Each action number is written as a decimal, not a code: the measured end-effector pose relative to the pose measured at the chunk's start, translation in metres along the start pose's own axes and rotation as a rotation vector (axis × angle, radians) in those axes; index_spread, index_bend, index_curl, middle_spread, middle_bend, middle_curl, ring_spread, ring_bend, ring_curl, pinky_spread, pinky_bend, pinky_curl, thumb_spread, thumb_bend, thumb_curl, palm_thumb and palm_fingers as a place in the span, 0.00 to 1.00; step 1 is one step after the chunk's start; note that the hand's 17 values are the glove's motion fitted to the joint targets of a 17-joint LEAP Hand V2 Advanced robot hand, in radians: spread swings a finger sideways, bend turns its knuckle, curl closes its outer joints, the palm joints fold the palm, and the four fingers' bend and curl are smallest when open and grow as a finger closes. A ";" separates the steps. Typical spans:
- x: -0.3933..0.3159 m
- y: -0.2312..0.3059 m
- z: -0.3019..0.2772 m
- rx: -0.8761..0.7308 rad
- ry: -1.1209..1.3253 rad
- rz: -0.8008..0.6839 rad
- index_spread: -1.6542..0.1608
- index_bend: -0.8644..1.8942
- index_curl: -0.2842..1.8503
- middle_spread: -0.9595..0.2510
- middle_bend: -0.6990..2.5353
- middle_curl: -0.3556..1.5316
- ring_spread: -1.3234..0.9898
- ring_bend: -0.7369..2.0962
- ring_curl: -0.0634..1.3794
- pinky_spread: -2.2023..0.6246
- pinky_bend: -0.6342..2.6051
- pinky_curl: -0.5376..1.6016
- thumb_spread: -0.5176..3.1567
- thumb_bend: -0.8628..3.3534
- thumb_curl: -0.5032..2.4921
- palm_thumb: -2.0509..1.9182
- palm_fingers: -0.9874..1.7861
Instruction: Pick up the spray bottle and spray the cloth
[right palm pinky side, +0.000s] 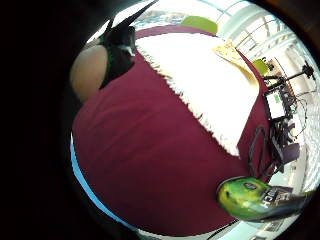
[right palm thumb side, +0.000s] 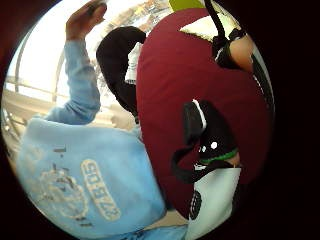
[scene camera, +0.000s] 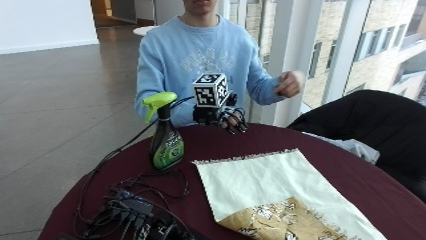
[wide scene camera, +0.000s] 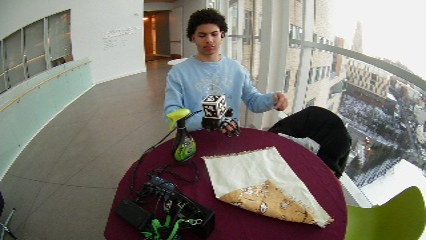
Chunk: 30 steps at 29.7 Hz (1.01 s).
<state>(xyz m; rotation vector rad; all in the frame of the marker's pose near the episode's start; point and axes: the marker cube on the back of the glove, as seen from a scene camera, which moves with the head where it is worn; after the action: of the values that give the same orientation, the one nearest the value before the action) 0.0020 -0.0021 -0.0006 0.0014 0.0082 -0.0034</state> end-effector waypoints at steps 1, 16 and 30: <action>0.001 -0.001 0.000 0.000 0.001 0.000 0.83 0.46 0.19 0.77 0.30 0.23 0.57 0.36 0.10 0.81 0.28 0.28 0.25 0.29 0.20 0.64 0.66; 0.056 -0.074 -0.003 -0.043 -0.028 0.155 0.73 0.37 0.25 0.75 0.30 0.32 0.57 0.35 0.20 0.85 0.28 0.36 0.42 0.28 0.24 0.66 0.59; 0.061 -0.091 -0.006 -0.043 -0.003 0.198 0.69 0.36 0.25 0.76 0.30 0.35 0.57 0.35 0.21 0.85 0.28 0.38 0.46 0.26 0.25 0.66 0.57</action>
<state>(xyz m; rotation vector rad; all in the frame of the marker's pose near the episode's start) 0.0628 -0.0933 -0.0068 -0.0412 0.0051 0.1951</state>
